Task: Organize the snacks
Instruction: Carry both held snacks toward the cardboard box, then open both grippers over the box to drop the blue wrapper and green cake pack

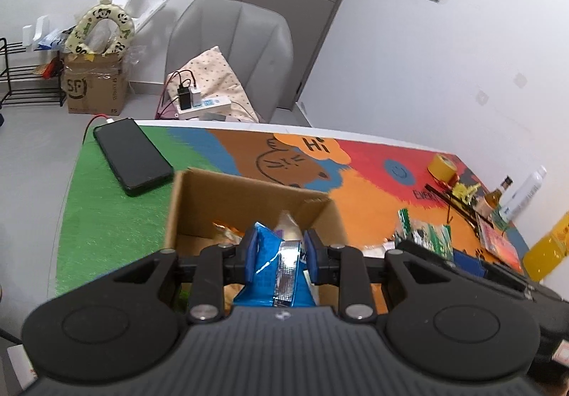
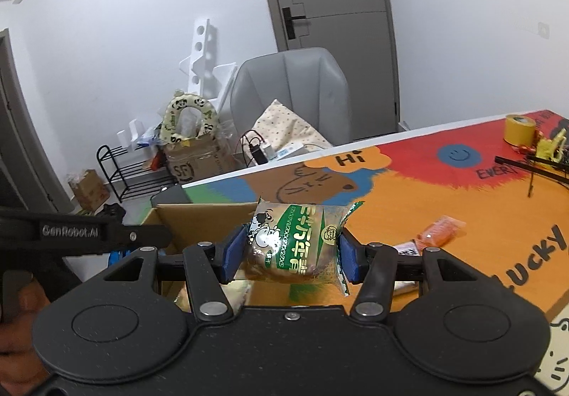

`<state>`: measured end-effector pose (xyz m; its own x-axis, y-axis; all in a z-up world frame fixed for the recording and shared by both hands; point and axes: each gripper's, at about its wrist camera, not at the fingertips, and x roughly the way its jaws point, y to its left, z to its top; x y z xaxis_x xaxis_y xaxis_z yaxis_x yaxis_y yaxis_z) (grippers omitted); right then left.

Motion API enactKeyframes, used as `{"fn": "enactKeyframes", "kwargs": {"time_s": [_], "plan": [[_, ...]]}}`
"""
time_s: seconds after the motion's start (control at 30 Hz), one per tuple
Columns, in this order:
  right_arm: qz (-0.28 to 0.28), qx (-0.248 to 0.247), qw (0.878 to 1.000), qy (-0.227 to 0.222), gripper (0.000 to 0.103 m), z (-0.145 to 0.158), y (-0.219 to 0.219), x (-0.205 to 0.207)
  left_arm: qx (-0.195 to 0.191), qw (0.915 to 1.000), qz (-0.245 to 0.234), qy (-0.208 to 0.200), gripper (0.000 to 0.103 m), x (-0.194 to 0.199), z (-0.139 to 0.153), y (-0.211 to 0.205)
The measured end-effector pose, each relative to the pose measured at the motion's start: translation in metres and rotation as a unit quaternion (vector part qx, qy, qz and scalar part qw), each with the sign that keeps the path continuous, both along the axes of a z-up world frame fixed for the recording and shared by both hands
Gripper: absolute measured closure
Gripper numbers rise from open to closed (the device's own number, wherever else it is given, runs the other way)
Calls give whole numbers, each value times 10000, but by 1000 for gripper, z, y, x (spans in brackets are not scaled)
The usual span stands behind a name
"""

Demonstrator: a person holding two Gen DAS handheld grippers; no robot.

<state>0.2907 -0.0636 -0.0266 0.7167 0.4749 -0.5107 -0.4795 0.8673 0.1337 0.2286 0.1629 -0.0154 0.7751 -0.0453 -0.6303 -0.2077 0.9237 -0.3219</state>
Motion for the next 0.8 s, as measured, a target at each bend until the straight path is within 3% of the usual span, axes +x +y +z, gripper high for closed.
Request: {"fn": "enactKeyframes", "kwargs": {"time_s": [0.27, 0.37, 0.6, 0.8], "plan": [[126, -14, 9999, -41, 51, 3, 16, 0, 69, 9996, 231, -135, 73, 10, -4, 18], [235, 22, 9997, -25, 51, 3, 24, -1, 37, 9995, 318, -64, 66, 13, -7, 26], [523, 48, 9985, 147, 51, 1, 39, -3, -14, 9989, 462, 17, 29, -3, -7, 36], [769, 90, 9964, 354, 51, 0, 49, -12, -14, 9989, 450, 153, 20, -16, -8, 40]]}}
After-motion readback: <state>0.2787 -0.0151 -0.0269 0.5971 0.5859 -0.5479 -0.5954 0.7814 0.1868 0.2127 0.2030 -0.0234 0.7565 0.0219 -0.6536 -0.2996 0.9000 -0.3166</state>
